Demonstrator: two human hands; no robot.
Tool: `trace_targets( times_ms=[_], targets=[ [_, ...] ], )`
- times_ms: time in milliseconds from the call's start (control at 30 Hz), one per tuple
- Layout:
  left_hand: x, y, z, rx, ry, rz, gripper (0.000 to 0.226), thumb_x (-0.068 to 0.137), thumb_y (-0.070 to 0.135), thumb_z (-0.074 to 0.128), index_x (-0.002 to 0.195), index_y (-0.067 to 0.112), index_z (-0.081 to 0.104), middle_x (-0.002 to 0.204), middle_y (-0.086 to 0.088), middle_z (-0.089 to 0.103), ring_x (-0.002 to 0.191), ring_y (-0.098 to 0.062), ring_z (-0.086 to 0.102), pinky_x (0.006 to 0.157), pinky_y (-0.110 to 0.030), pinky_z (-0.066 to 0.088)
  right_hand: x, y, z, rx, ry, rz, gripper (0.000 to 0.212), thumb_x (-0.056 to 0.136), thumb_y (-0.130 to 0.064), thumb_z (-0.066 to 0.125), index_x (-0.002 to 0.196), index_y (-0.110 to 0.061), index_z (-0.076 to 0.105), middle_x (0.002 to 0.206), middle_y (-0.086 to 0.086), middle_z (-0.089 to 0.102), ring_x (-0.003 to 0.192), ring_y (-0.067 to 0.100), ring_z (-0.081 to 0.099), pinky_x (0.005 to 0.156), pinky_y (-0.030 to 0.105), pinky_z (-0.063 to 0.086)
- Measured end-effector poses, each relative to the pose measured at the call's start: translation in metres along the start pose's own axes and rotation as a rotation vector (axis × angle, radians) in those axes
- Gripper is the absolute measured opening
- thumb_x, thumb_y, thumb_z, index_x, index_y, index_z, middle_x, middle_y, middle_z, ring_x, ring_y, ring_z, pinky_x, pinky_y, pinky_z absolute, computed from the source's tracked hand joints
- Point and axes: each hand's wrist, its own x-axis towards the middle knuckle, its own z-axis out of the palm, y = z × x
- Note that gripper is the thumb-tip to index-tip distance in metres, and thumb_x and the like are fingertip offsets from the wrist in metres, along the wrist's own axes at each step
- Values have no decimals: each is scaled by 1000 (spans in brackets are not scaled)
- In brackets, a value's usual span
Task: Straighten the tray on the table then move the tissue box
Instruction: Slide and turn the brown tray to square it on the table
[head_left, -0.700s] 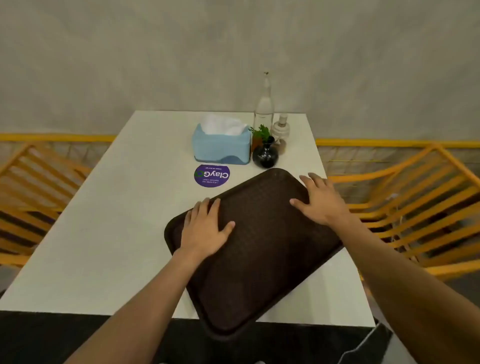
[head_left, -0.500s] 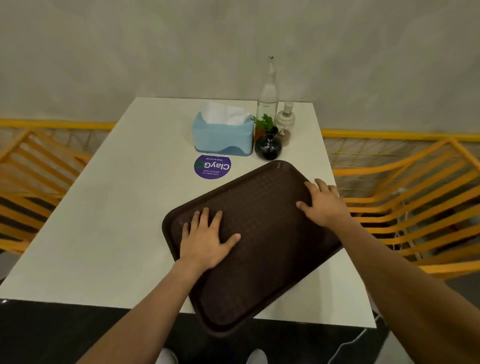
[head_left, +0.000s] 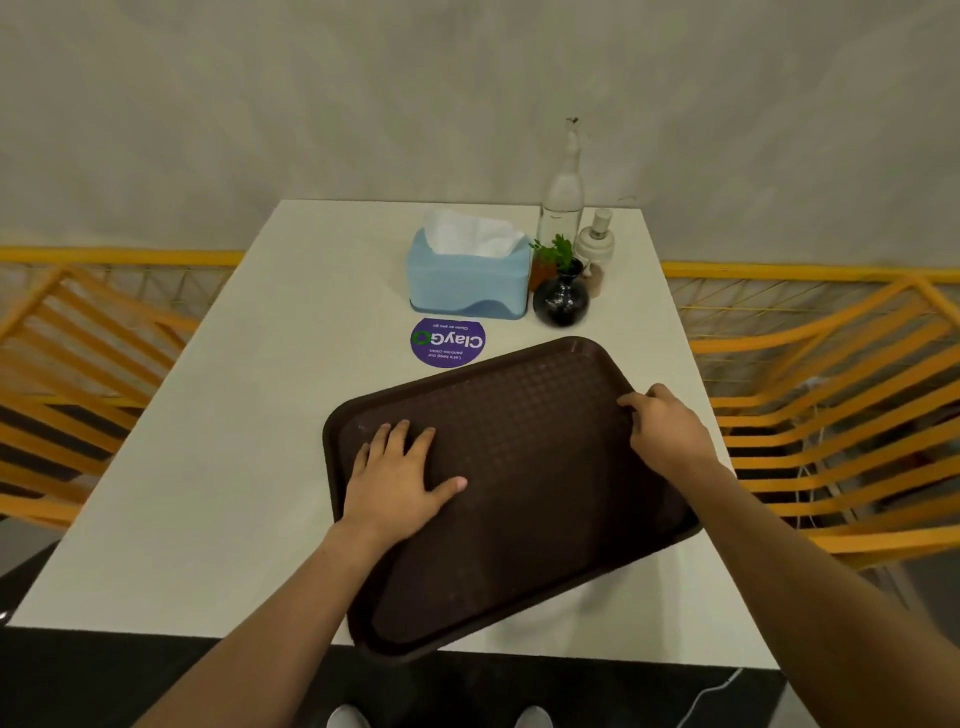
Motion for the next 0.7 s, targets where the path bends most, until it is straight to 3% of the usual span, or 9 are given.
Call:
trace_targets(
  times_ms=[133, 233, 333, 567, 700],
  targets=[
    [-10, -11, -8, 57, 92, 23, 63, 96, 62, 43, 147, 26, 47, 145, -5, 44, 133, -27, 41, 108, -45, 40, -13, -23, 8, 10, 9, 46, 41, 97, -15, 52, 136, -21, 61, 122, 9, 55, 99, 35, 63, 88, 47, 56],
    [-18, -20, -14, 71, 114, 83, 52, 97, 51, 46, 144, 27, 51, 137, -2, 50, 124, -24, 49, 100, -41, 45, -26, -44, 16, 7, 13, 73, 41, 96, -16, 52, 136, -22, 62, 121, 8, 55, 98, 35, 64, 89, 46, 55],
    [-30, -28, -13, 87, 66, 168, 55, 97, 54, 44, 145, 28, 47, 138, -2, 49, 124, -24, 49, 99, -42, 47, -39, -66, 25, 12, 18, 112, 42, 96, -18, 50, 135, -23, 63, 120, 8, 55, 97, 36, 64, 90, 46, 55],
    [-51, -72, -3, 137, -3, 193, 78, 93, 72, 26, 158, 29, 25, 163, -7, 28, 147, -30, 28, 114, -53, 33, -78, -116, 41, 13, 88, 167, 39, 97, -20, 47, 129, -19, 68, 111, 8, 59, 87, 35, 66, 83, 42, 57],
    [-55, -110, 3, 101, -53, 213, 78, 96, 70, 22, 162, 30, 7, 171, -7, 7, 156, -30, 6, 123, -54, 12, -103, -141, 42, -78, 99, 181, 33, 96, -30, 51, 121, -25, 72, 107, 0, 61, 104, 26, 57, 73, 39, 55]
  ],
)
